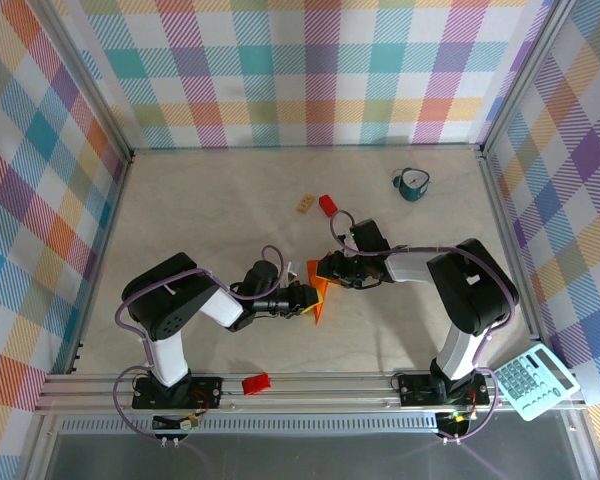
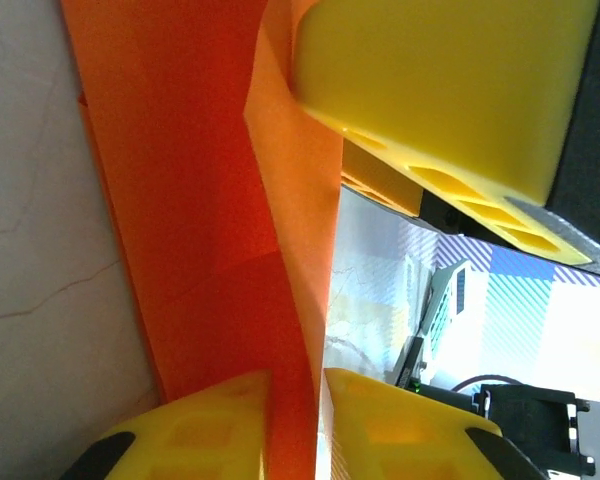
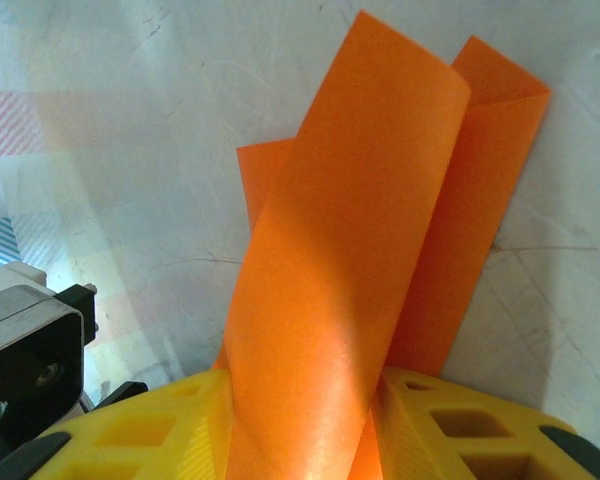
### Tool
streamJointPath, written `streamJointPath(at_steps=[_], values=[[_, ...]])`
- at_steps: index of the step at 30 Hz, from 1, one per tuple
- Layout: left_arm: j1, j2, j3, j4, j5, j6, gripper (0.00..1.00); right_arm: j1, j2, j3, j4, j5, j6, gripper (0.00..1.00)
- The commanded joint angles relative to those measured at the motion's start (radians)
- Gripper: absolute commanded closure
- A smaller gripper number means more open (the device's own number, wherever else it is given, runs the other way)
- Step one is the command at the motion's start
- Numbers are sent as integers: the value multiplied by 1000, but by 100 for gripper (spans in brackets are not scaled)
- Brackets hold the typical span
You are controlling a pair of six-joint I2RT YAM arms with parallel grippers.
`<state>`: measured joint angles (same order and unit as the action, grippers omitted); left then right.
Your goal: Fold a paper plane with a square sheet of paper (fold left side to right side)
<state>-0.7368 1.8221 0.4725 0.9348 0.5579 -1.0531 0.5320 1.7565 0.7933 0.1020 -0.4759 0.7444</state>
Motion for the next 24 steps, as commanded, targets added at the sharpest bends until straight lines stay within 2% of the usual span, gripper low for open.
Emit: streamJointPath(at_steps=[1, 11, 24], values=[[13, -50, -14, -41, -11, 39, 76, 6, 44, 2, -68, 41, -23, 59], [75, -219, 0, -327, -54, 179, 64, 7, 38, 3, -73, 43, -24, 59], [94, -124, 130, -375, -32, 219, 62, 8, 39, 10, -84, 51, -22, 59]])
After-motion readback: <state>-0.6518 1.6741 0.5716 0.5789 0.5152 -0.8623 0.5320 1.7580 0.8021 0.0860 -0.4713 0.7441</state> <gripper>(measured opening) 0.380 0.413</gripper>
